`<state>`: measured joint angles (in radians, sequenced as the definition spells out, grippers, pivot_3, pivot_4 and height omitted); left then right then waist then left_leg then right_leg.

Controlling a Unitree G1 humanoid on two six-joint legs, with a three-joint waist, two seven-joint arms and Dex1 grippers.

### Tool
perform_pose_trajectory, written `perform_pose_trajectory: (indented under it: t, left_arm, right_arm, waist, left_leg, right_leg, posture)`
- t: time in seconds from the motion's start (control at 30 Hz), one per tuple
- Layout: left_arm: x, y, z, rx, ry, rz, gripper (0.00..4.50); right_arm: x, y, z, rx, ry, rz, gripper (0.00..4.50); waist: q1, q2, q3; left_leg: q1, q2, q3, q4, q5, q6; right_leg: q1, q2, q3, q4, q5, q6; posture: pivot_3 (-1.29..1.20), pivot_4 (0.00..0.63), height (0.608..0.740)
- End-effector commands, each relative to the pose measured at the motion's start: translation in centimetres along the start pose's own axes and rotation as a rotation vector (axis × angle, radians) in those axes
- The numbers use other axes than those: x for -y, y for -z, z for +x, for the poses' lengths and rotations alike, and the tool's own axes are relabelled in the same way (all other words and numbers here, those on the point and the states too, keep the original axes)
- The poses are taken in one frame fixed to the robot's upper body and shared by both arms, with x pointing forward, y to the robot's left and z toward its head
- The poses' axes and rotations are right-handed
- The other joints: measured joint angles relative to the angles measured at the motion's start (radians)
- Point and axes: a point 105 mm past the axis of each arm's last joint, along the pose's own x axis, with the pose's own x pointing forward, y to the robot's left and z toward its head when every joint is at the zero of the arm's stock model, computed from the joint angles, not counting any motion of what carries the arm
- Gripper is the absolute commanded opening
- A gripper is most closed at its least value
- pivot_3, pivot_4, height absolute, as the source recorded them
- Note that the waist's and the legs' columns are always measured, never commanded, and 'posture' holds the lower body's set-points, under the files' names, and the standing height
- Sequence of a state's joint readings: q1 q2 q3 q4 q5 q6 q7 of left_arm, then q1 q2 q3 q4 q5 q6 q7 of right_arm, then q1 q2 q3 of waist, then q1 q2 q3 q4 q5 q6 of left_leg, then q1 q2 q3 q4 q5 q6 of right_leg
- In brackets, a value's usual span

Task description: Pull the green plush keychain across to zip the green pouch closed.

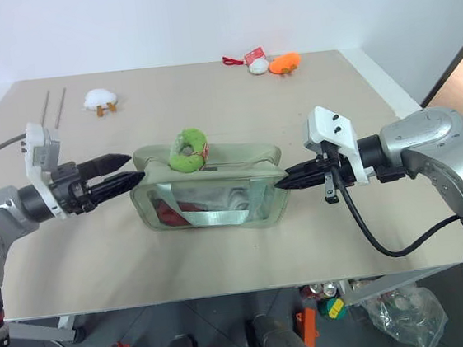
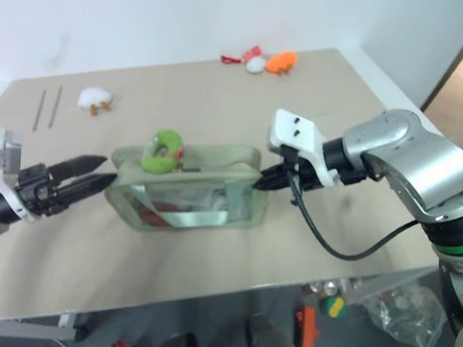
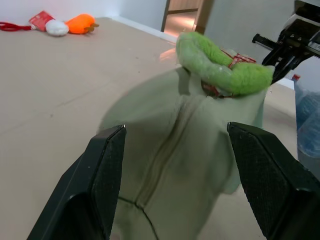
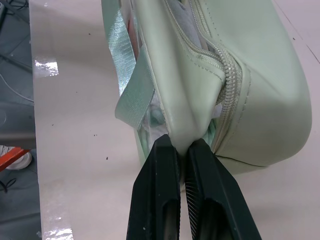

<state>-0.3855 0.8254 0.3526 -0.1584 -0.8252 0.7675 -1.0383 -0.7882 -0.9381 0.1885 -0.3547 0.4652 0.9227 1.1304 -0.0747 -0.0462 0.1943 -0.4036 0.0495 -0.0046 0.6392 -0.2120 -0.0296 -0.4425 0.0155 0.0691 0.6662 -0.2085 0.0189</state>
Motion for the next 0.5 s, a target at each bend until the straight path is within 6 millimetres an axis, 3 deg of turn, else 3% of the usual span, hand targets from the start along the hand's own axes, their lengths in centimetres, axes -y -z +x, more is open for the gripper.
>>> perform_pose_trajectory:
  t: [0.03, 0.27, 0.5]
  left_arm:
    - [0.6, -0.4, -0.2, 0.017, 0.000, 0.021, 3.34]
    - [0.6, 0.1, 0.0, 0.026, 0.003, -0.014, 3.34]
    - [0.8, 2.1, 0.4, -0.045, 0.012, -0.034, 3.34]
  right_arm:
    - [-0.3, -0.5, 0.1, 0.012, -0.010, -0.024, 0.00]
    - [-0.2, -0.5, -0.1, 0.009, -0.004, -0.028, 0.00]
    - [-0.1, -0.6, -0.2, 0.010, 0.002, -0.033, 0.00]
  waist:
    - [0.000, 0.000, 0.000]
    - [0.000, 0.000, 0.000]
    - [0.000, 0.000, 0.000]
  left_leg:
    - [0.000, 0.000, 0.000, 0.000, 0.000, 0.000]
    - [0.000, 0.000, 0.000, 0.000, 0.000, 0.000]
    - [0.000, 0.000, 0.000, 0.000, 0.000, 0.000]
  right_leg:
    - [0.000, 0.000, 0.000, 0.000, 0.000, 0.000]
    - [0.000, 0.000, 0.000, 0.000, 0.000, 0.000]
    - [0.000, 0.000, 0.000, 0.000, 0.000, 0.000]
  posture:
    - [0.00, 0.150, 0.740]
    - [0.00, 0.150, 0.740]
    - [0.00, 0.150, 0.740]
